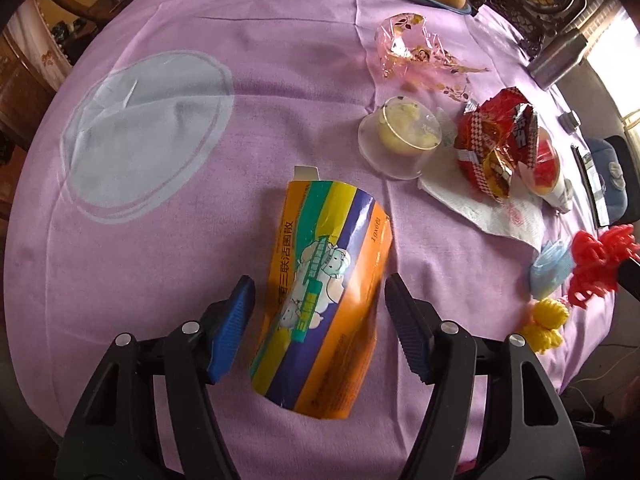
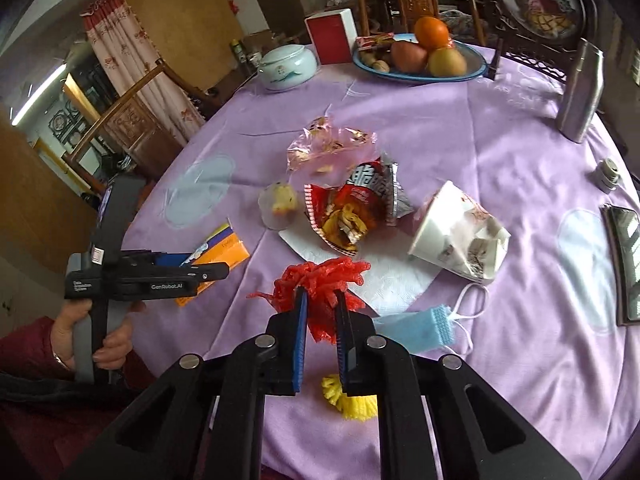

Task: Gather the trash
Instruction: 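Grasp the red mesh bundle with right tool while left holds the striped box, then carry both items to the red basket and open both tools over it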

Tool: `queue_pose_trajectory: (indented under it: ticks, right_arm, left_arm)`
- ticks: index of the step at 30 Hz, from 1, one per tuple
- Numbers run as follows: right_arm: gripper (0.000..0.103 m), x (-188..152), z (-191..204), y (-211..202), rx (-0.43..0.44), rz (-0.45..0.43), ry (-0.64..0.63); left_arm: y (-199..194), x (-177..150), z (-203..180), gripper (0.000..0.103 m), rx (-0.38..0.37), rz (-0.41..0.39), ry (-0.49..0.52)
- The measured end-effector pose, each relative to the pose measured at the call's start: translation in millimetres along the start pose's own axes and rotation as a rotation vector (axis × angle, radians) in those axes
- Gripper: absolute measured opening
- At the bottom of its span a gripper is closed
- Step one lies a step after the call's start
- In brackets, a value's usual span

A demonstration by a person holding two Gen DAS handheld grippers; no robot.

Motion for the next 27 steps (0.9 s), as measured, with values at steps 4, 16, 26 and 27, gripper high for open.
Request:
queue_pose_trajectory:
  ticks: [4,16,26,27]
  right_arm:
    - [0.014,-2,-7,-6,-0.004,0.002,0.022]
    - [0.014,11,21,2,0.085,-0.012,-0.015]
    - [0.014,21,77,25,0.234,0.03,-0.106]
    - [0.014,21,85,28,0.255,0.038,-0.12]
  left_arm:
    - [-6,1,2,0.05,-0.009,-0.029,-0.004]
    - [-75,21,28,0.049,-0.01,-0.187,-0.131]
    - [-133,-17,91,0.049,0.134,-0.26,-0.3]
    - [-140,-25,100,0.049,0.155,-0.266,-0.326]
Point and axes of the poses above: each gripper's, at about its wrist camera, not at the fingertips, and y roughly the way its jaws point, z to its left, x to its top, the point moved 3 cm from there along y, roughly the way its jaws point, and after that the axes turned 14 degrees about -z, right-handed, at the moved point
